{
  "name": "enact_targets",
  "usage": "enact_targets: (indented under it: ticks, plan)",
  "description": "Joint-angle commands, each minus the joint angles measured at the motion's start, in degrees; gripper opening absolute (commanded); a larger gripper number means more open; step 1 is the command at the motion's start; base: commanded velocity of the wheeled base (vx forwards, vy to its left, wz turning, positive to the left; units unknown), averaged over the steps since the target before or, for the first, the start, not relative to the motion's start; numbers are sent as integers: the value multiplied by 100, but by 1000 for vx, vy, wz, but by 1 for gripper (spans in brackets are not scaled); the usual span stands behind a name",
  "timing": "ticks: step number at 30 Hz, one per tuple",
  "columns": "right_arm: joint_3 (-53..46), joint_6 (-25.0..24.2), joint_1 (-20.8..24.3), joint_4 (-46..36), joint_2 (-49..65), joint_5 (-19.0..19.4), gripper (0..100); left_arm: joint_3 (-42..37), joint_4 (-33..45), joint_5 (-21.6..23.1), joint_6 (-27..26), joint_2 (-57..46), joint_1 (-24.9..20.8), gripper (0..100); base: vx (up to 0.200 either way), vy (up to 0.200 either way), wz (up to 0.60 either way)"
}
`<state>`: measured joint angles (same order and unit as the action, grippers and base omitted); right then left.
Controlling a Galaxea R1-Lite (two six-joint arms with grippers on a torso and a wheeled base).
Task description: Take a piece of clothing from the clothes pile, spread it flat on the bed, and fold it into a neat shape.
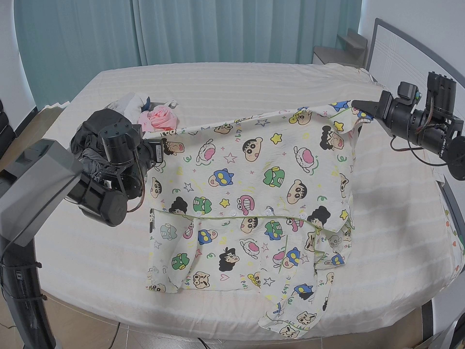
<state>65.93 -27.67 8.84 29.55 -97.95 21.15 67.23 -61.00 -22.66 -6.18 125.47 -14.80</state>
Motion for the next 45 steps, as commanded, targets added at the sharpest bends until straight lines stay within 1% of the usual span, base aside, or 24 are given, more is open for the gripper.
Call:
enact_targets:
  ticks: [1,4,6,8,10,11,12,14,17,18,19,21,24,26,30,31,38,43,44,45]
  plan:
    - [263,16,-146,77,-769,-23,0,844,220,-10,12,901,30,0,0,0,0]
    - [395,16,-216,68,-892,-32,0,1099,361,-10,12,1024,47,0,0,0,0]
    - [544,25,-242,68,-1095,-32,0,1372,669,-10,12,1173,118,0,0,0,0]
    - [623,25,-242,60,-1191,-41,0,1495,756,-10,12,1235,135,0,0,0,0]
    - [808,43,-251,60,-1428,-181,0,1837,844,-10,20,1454,162,0,0,0,0]
    - [808,43,-251,60,-1428,-181,0,1837,844,-10,20,1454,162,0,0,0,0]
    - [984,148,-251,68,-1666,-331,0,2189,862,-10,29,1674,170,0,0,0,0]
    - [1124,280,-251,77,-1894,-472,0,2593,862,-10,29,1911,153,0,0,0,0]
    - [1256,324,-304,77,-2096,-498,0,2971,950,-10,29,2122,126,0,0,0,0]
    - [1256,324,-304,77,-2096,-498,0,2971,950,-10,29,2122,126,0,0,0,0]
    - [1423,324,-313,77,-2263,-515,0,3182,1143,-10,29,2219,118,0,0,0,0]
    - [1608,315,-321,86,-2430,-542,0,3393,1293,-10,29,2316,126,0,0,0,0]
    - [1942,324,-339,86,-2720,-770,0,3824,1424,-10,29,2527,135,0,0,0,0]
    - [2161,324,-339,86,-2931,-858,0,4140,1530,-19,29,2694,144,0,0,0,0]
    - [2390,324,-356,77,-3204,-893,0,4676,1767,-37,29,2993,153,0,0,0,0]
    - [2390,324,-356,77,-3204,-893,0,4676,1767,-37,29,2993,153,0,0,0,0]
    - [3137,324,-409,77,-3872,-1060,0,4736,2541,-37,38,3564,170,0,0,0,0]
    - [3269,324,-409,33,-4056,-1087,0,4736,2778,-37,73,3819,162,0,0,0,0]
    - [3277,324,-409,42,-4083,-1087,100,4736,2787,-37,135,3810,162,100,0,0,0]
    - [3269,324,-409,42,-4100,-1087,100,4736,2795,-37,240,3810,153,100,0,0,0]
